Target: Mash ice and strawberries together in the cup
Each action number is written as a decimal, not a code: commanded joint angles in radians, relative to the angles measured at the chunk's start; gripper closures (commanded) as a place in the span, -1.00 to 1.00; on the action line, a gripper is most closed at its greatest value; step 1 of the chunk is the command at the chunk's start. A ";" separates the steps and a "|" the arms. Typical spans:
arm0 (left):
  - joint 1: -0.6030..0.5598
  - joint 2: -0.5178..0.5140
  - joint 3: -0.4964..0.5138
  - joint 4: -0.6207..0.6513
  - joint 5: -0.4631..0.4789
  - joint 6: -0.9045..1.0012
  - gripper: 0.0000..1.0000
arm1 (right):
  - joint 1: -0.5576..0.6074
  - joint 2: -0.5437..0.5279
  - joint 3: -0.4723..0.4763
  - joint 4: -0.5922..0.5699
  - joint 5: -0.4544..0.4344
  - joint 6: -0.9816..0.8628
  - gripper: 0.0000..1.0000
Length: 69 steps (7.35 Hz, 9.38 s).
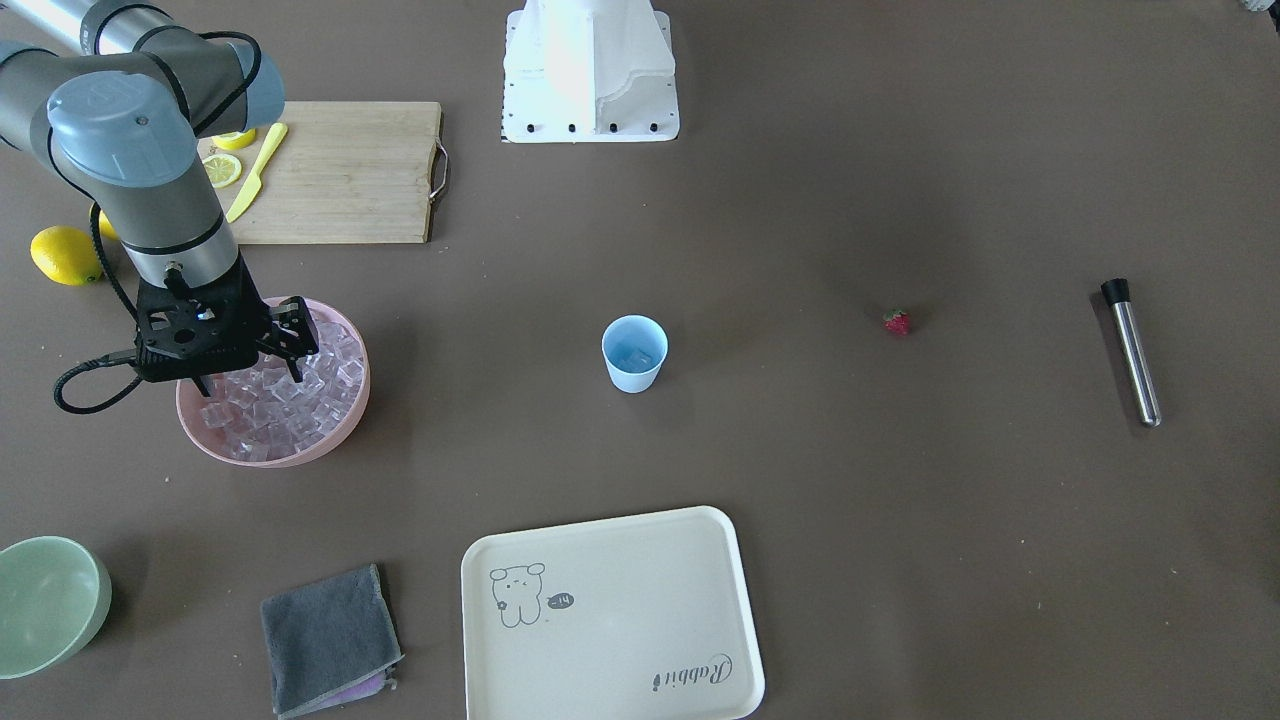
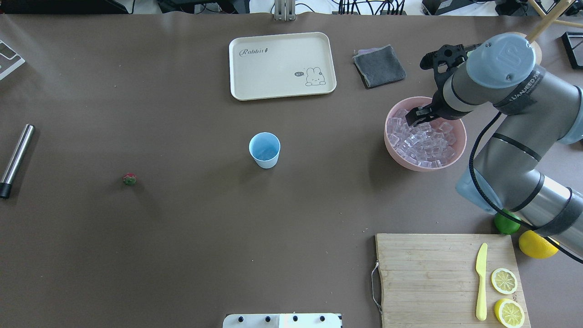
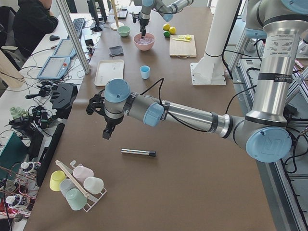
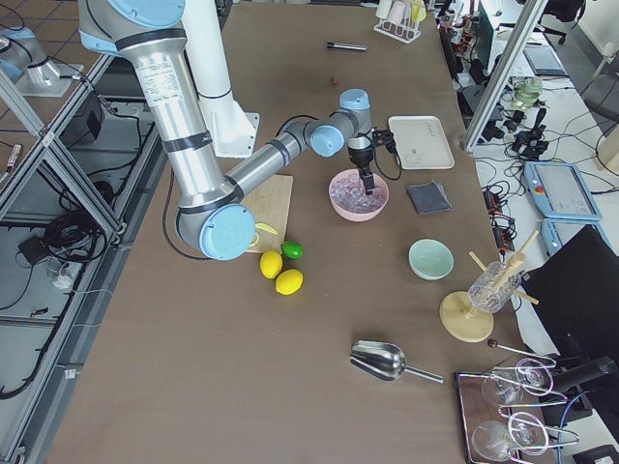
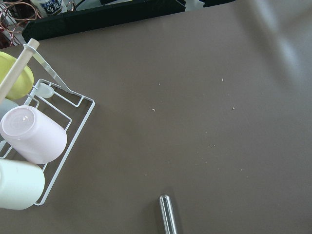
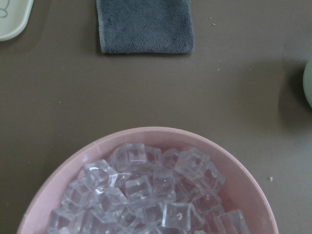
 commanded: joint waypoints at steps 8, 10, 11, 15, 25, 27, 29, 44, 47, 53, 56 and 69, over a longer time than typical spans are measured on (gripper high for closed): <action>0.001 -0.003 -0.002 0.002 0.002 0.000 -0.95 | -0.047 0.038 -0.108 0.003 -0.040 0.002 -0.28; 0.001 -0.002 -0.004 0.000 0.000 0.000 -0.95 | -0.046 0.044 -0.107 0.000 -0.037 -0.001 -0.02; 0.000 0.000 -0.002 0.000 0.000 0.000 -0.95 | -0.046 0.045 -0.108 0.000 -0.035 -0.006 0.27; 0.001 0.000 0.003 0.000 0.000 0.000 -0.95 | -0.034 0.055 -0.101 -0.001 -0.022 0.000 0.89; 0.003 -0.006 0.007 0.000 0.000 0.000 -0.95 | -0.026 0.073 -0.150 0.003 -0.025 -0.017 -0.37; 0.003 -0.006 0.004 0.000 0.000 0.000 -0.95 | -0.030 0.073 -0.154 0.009 -0.025 -0.017 -0.29; 0.003 -0.006 0.001 0.000 0.000 0.000 -0.95 | -0.031 0.072 -0.153 0.006 -0.022 -0.018 0.39; 0.003 -0.006 0.004 0.002 0.002 0.000 -0.95 | -0.296 0.585 -0.335 0.065 -0.144 0.492 0.94; 0.003 -0.002 0.006 0.002 0.002 0.000 -0.95 | -0.337 0.581 -0.349 0.083 -0.187 0.499 0.94; 0.039 -0.019 -0.007 -0.002 0.011 -0.098 -0.95 | -0.243 0.457 -0.217 0.026 -0.105 0.337 -0.99; 0.160 -0.037 -0.057 -0.005 0.070 -0.287 -0.95 | -0.111 0.212 -0.035 0.028 0.021 0.264 -0.99; 0.549 -0.043 -0.100 -0.066 0.166 -0.598 -0.95 | 0.825 -0.367 -0.228 0.035 0.431 -1.115 -0.99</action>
